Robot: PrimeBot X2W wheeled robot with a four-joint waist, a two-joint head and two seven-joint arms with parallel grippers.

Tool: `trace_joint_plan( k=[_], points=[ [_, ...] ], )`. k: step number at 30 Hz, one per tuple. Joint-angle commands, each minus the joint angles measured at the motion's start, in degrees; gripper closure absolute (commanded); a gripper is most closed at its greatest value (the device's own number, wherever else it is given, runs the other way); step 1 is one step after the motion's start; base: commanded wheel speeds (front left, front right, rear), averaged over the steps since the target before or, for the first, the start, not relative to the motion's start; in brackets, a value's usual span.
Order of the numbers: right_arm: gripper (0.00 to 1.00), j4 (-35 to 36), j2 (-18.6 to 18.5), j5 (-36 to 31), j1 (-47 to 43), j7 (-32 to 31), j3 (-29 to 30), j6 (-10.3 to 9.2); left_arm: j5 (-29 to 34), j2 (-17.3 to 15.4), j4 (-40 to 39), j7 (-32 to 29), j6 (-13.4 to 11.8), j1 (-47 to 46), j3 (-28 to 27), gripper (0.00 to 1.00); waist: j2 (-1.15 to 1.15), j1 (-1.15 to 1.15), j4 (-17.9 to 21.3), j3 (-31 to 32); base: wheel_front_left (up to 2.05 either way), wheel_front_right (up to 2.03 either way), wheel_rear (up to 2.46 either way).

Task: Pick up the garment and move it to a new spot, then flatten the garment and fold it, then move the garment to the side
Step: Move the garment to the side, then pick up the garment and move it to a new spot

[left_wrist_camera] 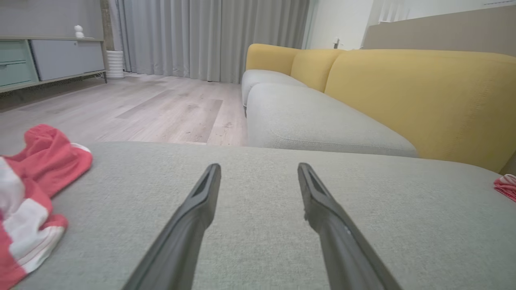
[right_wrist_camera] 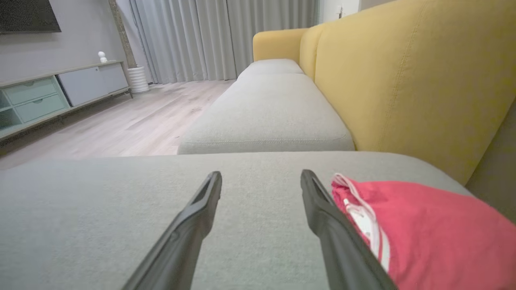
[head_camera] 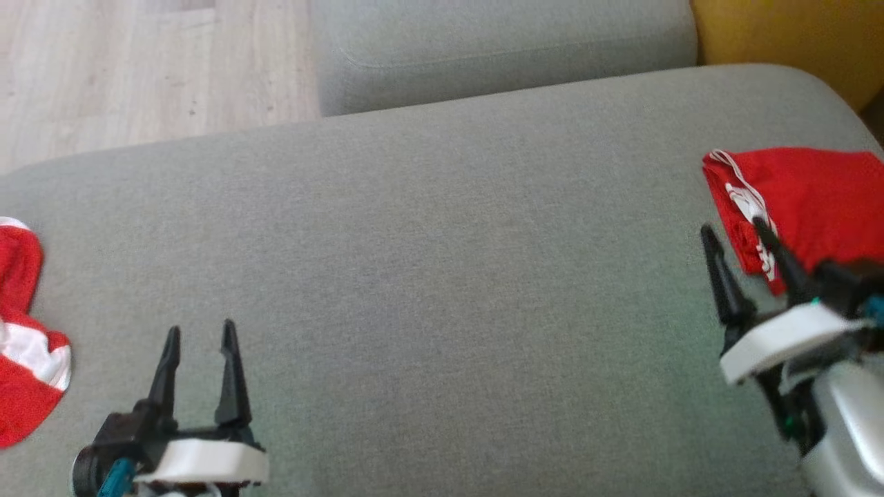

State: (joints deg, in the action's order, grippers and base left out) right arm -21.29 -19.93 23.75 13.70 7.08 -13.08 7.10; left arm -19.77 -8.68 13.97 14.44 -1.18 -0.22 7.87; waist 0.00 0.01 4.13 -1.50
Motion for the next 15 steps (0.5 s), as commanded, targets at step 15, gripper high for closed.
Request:
trace_joint_plan(
  k=[15],
  points=[
    [0.00,12.6,5.7,-6.4,-8.4,-5.4,6.6,0.39,2.2,1.6,-2.2,0.6,0.3,-0.3,-3.1,0.00,0.00,-0.01,-0.6,0.9,0.00,0.00,0.00]
  ],
)
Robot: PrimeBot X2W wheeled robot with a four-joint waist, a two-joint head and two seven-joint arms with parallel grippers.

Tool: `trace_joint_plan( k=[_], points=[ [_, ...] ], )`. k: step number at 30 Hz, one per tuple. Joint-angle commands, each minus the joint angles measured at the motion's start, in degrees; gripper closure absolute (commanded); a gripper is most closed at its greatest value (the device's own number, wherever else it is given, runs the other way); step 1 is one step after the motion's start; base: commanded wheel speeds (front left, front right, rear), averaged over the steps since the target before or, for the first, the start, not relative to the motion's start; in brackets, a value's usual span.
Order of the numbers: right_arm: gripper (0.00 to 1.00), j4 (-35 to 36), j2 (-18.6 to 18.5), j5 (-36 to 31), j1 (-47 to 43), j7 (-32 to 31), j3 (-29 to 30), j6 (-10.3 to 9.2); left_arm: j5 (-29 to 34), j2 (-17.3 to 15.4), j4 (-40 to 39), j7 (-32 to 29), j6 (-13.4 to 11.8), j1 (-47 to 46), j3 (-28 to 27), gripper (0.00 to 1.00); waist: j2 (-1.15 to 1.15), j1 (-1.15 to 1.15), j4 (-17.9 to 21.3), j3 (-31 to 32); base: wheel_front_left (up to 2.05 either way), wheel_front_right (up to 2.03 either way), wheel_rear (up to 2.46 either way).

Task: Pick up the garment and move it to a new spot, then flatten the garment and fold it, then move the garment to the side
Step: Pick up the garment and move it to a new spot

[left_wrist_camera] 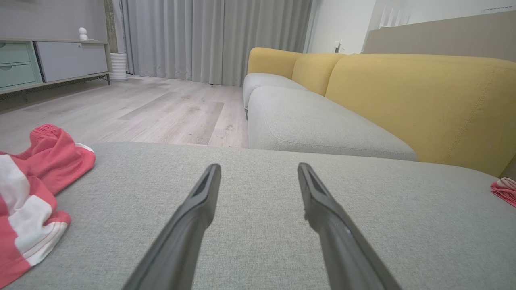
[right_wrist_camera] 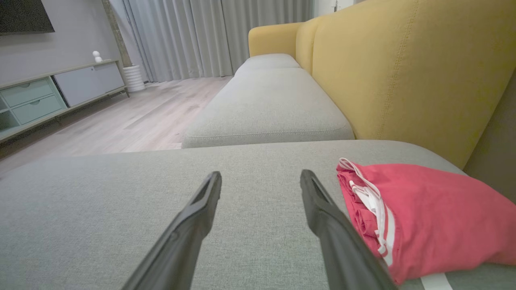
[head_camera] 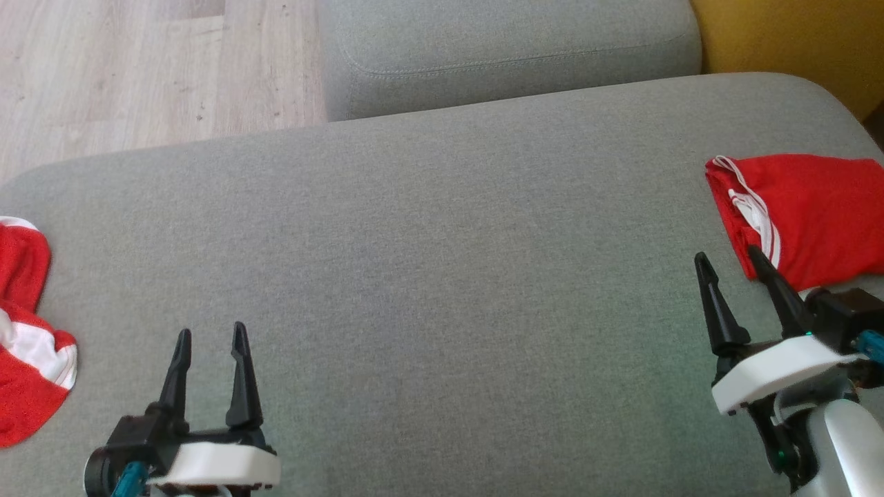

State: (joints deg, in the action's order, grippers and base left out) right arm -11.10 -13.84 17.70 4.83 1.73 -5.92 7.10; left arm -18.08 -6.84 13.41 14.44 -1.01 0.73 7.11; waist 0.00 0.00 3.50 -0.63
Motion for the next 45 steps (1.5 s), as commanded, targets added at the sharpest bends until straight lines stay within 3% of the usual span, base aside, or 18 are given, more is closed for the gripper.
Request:
trace_joint_plan(
  k=[1,11,24,31,37,45],
  points=[
    [0.00,2.7,-0.2,-0.5,0.2,-0.3,-0.4,0.39,0.5,-0.2,-1.6,0.6,0.2,-1.2,-2.4,0.00,0.00,0.00,0.0,0.1,0.00,0.00,0.00],
    [0.00,4.6,0.4,-1.1,-1.7,-2.0,-0.7,0.39,0.8,0.3,-1.4,0.6,1.0,-1.2,-2.2,0.00,0.00,0.00,-5.0,0.0,0.00,0.00,0.00],
    [0.00,5.2,0.8,-0.9,-1.9,-2.0,-1.2,0.39,0.3,-0.4,-0.8,0.5,1.9,-2.0,-2.3,0.00,0.00,0.00,-21.3,-0.7,0.00,0.00,0.00],
    [0.00,4.9,1.3,-1.0,-1.8,-1.9,-1.7,0.39,0.2,-0.8,-1.5,0.5,1.5,-1.1,-2.6,0.00,0.00,0.00,-27.5,-0.6,0.00,0.00,0.00],
    [0.00,4.3,1.7,-1.0,-1.4,-1.7,-2.1,0.39,-0.2,-1.3,-1.7,0.5,1.5,-0.8,-2.9,0.00,0.00,0.00,-29.7,-0.7,0.00,0.00,0.00],
    [0.00,4.3,1.4,-0.8,-1.2,-1.5,-2.4,0.39,-2.4,-0.5,-3.0,0.5,1.8,-1.6,-3.3,0.00,0.00,0.00,-29.2,-1.6,0.00,0.00,0.00]
  ],
)
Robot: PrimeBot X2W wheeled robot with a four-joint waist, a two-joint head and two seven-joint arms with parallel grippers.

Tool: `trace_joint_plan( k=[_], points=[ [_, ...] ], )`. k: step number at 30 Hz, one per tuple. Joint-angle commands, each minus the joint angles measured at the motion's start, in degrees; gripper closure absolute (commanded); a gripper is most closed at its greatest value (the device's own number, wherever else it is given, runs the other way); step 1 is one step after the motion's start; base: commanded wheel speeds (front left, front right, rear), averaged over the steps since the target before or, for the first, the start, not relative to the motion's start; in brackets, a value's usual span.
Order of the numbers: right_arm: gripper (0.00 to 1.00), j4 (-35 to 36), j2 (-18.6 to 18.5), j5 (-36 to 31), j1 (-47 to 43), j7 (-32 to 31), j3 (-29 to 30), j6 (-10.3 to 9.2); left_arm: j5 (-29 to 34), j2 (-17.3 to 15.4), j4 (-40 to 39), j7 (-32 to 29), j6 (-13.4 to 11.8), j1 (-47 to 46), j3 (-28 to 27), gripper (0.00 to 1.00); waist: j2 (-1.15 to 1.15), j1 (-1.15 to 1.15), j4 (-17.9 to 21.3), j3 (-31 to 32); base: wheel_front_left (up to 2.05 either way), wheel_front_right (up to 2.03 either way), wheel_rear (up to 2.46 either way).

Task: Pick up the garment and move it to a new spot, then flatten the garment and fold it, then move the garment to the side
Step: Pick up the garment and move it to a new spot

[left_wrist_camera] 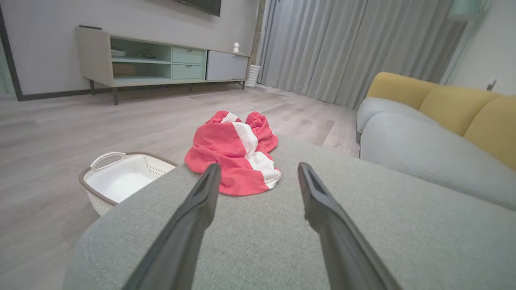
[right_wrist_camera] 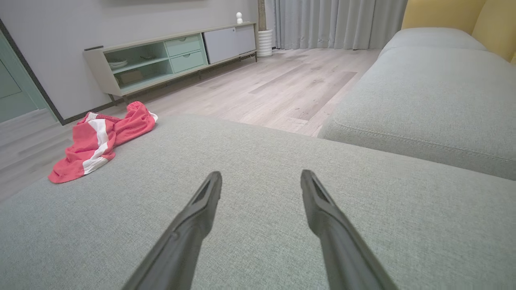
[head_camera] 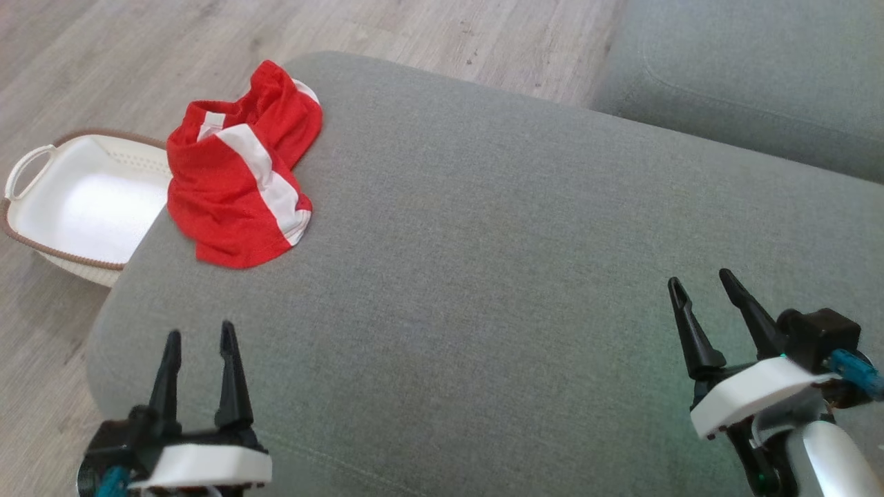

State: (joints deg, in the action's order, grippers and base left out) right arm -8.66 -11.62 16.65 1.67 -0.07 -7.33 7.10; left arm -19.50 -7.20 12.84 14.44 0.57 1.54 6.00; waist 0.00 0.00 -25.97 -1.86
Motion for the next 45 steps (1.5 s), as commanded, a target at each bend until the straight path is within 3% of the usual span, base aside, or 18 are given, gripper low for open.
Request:
trace_joint_plan(
  k=[1,4,10,13,22,26,32,36,42,43,45],
  points=[
    [0.00,1.9,-0.8,0.3,2.0,0.3,-0.9,0.39,-1.7,0.2,-3.2,0.5,0.4,-2.9,-2.4,0.00,0.00,0.00,0.4,-0.6,0.00,0.00,0.00],
    [0.00,2.7,-1.0,0.3,2.2,0.2,-0.7,0.39,-3.1,0.3,-6.3,-0.8,0.5,-5.3,-2.8,0.00,0.00,0.00,0.9,-2.0,0.00,0.00,0.00],
    [0.00,5.4,-2.1,0.3,3.3,-0.6,-0.3,0.39,-4.4,-2.5,-10.6,-11.3,-4.1,-14.9,-6.1,0.00,0.00,0.00,2.7,-7.1,0.00,0.00,0.00],
    [0.00,7.0,-3.1,0.4,4.0,-1.2,-0.7,0.39,-5.3,-4.2,-10.2,-15.1,-4.9,-18.9,-7.4,0.00,0.00,0.00,3.9,-9.7,0.00,0.00,0.00],
    [0.00,16.7,-8.9,-0.3,8.4,-4.0,-0.5,0.39,-12.0,-11.9,-1.2,-27.5,-7.9,-34.4,-15.8,0.00,0.00,0.00,11.8,-24.2,0.00,0.00,0.00],
    [0.00,19.9,-10.7,-0.3,9.3,-4.3,0.6,0.39,-13.8,-14.6,3.0,-30.4,-8.5,-37.4,-18.1,0.00,0.00,0.00,15.1,-29.4,0.00,0.00,0.00],
    [0.00,25.6,-13.0,-1.0,9.7,-3.7,3.0,0.39,-13.3,-19.1,10.4,-33.8,-12.0,-39.4,-20.4,0.00,0.00,0.00,19.1,-36.4,0.00,0.00,0.00],
    [0.00,28.0,-13.4,-1.1,9.7,-2.8,3.8,0.39,-13.0,-19.4,12.4,-33.7,-13.8,-40.4,-20.7,0.00,0.00,0.00,20.1,-38.5,0.00,0.00,0.00],
    [0.00,28.2,-13.5,-1.1,9.1,-1.9,4.3,0.39,-14.0,-18.6,15.7,-36.0,-14.3,-40.3,-20.3,0.00,0.00,0.00,20.8,-38.7,0.00,0.00,0.00],
    [0.00,28.2,-13.4,-1.0,9.1,-1.8,4.4,0.39,-14.4,-18.4,16.3,-36.9,-14.4,-40.2,-20.3,0.50,0.00,0.00,20.9,-38.5,0.00,0.00,0.00],
    [0.00,27.9,-13.2,-1.0,9.0,-1.7,4.5,0.39,-15.2,-18.1,16.9,-38.1,-14.2,-40.0,-20.4,1.00,0.00,0.00,21.0,-37.8,0.00,0.00,0.00]
  ],
)
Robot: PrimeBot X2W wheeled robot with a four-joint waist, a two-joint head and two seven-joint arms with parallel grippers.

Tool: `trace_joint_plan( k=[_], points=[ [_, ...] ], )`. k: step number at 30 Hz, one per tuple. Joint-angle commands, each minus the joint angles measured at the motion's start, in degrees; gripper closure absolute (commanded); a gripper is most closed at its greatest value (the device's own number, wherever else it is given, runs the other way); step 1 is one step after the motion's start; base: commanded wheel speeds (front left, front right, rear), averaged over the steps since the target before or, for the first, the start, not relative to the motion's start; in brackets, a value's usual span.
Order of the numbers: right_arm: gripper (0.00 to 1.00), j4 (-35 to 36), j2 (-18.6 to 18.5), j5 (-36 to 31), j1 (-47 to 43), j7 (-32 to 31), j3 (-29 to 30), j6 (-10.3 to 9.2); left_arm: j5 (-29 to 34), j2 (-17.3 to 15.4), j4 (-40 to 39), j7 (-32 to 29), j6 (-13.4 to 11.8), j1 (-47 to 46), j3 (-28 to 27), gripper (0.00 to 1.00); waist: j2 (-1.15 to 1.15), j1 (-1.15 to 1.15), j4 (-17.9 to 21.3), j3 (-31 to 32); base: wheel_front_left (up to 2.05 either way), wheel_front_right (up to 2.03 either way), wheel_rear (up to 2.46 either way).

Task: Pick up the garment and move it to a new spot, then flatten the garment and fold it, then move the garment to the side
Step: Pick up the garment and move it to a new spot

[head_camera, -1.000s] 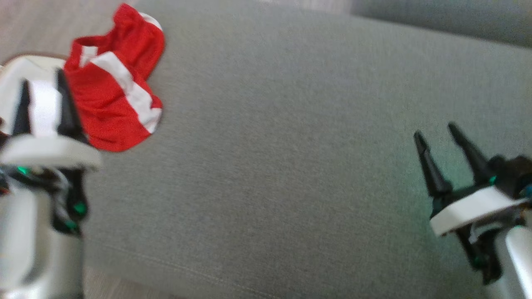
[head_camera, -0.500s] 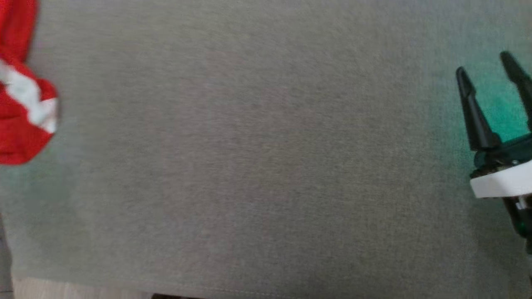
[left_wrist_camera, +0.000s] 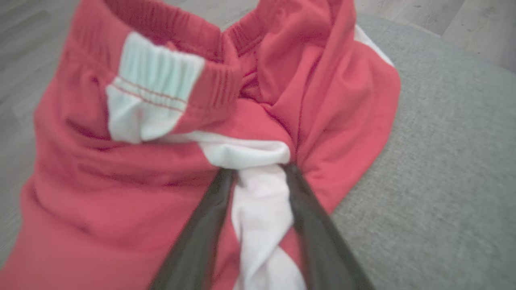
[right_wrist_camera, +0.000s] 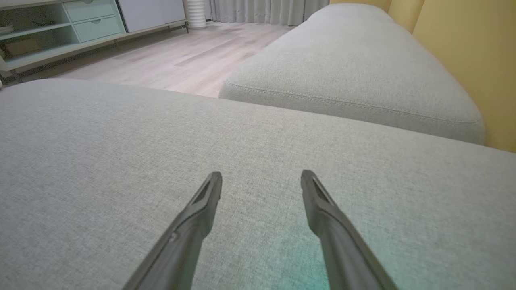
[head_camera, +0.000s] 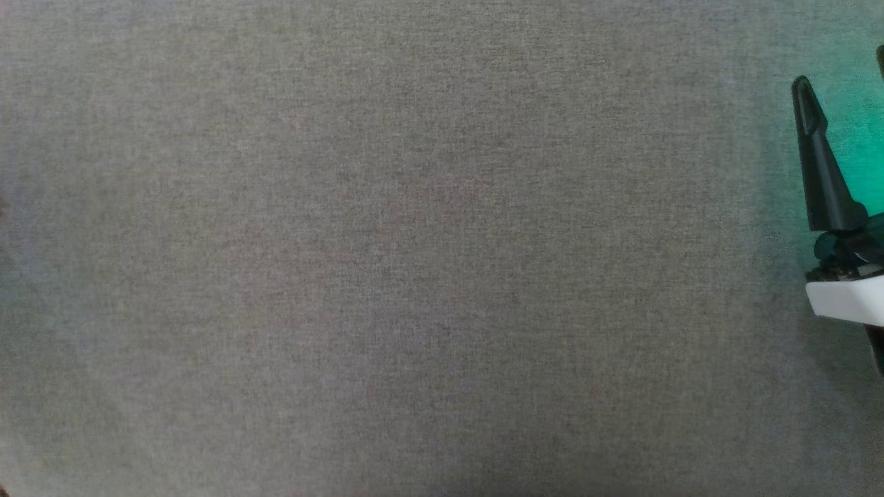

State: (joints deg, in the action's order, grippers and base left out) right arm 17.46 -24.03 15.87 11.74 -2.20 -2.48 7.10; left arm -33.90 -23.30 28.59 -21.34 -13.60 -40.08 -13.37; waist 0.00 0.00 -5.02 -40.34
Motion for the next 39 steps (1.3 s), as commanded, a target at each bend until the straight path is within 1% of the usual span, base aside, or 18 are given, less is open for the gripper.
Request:
trace_joint_plan(
  k=[1,5,9,10,12,13,16,19,22,24,25,28,31,35,39],
  points=[
    [0.00,1.5,-0.7,-0.2,-1.0,0.4,-0.3,0.39,-1.1,-1.9,1.2,-2.8,0.2,1.8,-0.9,1.00,0.00,0.00,0.0,1.2,0.00,0.00,0.00],
    [0.00,0.2,-0.1,0.0,-0.8,0.9,-0.9,0.39,-0.7,-2.7,0.1,-0.7,1.4,1.4,-0.8,1.00,0.00,0.00,-0.2,4.5,0.00,0.00,0.00],
    [0.00,-2.2,1.1,0.5,-0.6,1.7,-2.4,0.39,0.3,-4.6,-2.6,2.0,3.6,0.3,-0.1,1.00,0.00,0.00,-0.2,10.1,0.00,0.00,0.00],
    [0.00,-2.2,1.1,0.5,-0.6,1.7,-2.4,0.39,0.3,-4.6,-2.6,2.0,3.6,0.3,-0.1,1.00,0.00,0.00,-0.2,10.1,0.00,0.00,0.00],
    [0.00,-3.7,2.0,0.7,-0.5,2.2,-3.3,0.39,1.2,-6.0,-5.0,3.3,5.2,-0.5,0.7,1.00,0.00,0.00,0.0,13.4,0.00,0.00,0.00],
    [0.00,-4.4,2.4,0.8,-0.5,2.5,-3.8,0.39,2.0,-7.0,-6.5,3.9,6.4,-0.8,1.6,1.00,0.00,0.00,0.2,15.0,0.00,0.00,0.00],
    [0.00,-6.7,3.8,0.9,-0.6,3.3,-5.1,0.39,3.5,-9.2,-11.2,4.1,9.1,-2.4,3.9,1.00,0.00,0.00,1.0,20.0,0.00,0.00,0.00],
    [0.00,-8.7,5.4,1.0,-1.3,4.0,-5.9,0.39,3.3,-9.3,-16.7,2.8,11.4,-4.8,6.4,1.00,0.00,0.00,1.9,24.7,0.00,0.00,0.00],
    [0.00,-10.4,7.0,1.0,-2.0,4.4,-6.6,0.39,4.9,-9.2,-22.4,0.7,13.2,-6.8,10.9,1.00,0.00,0.00,3.5,28.6,0.00,0.00,0.00],
    [0.00,-11.2,7.7,0.7,-1.8,4.7,-7.2,0.39,5.6,-8.1,-25.9,-0.9,14.1,-8.3,14.2,1.00,0.00,0.00,5.0,30.7,0.00,0.00,0.00],
    [0.00,-11.5,8.0,0.7,-1.6,4.8,-7.7,0.39,6.1,-7.0,-27.6,-1.8,14.3,-9.0,16.2,1.00,0.00,0.00,5.8,31.6,0.00,0.00,0.00],
    [0.00,-11.9,8.7,0.6,-1.0,5.0,-8.5,0.39,5.8,-2.4,-31.4,-3.7,14.6,-10.6,21.5,1.00,0.00,0.00,8.0,33.1,0.00,0.00,0.00],
    [0.00,-12.1,9.3,0.7,-0.6,5.0,-9.2,0.39,4.7,2.9,-33.2,-3.9,15.0,-10.5,26.2,1.00,0.00,0.00,10.2,33.7,0.00,0.00,0.00],
    [0.00,-12.7,10.1,1.0,-0.3,5.1,-9.8,0.39,5.6,8.2,-32.7,-2.2,15.3,-7.3,32.5,1.00,0.00,0.00,13.7,33.5,0.00,0.00,0.00],
    [0.00,-13.1,10.5,1.2,0.1,5.2,-10.2,0.39,6.5,12.5,-27.9,1.7,14.5,-2.4,36.5,1.00,0.00,0.00,16.6,32.5,0.00,0.00,0.00]
  ],
)
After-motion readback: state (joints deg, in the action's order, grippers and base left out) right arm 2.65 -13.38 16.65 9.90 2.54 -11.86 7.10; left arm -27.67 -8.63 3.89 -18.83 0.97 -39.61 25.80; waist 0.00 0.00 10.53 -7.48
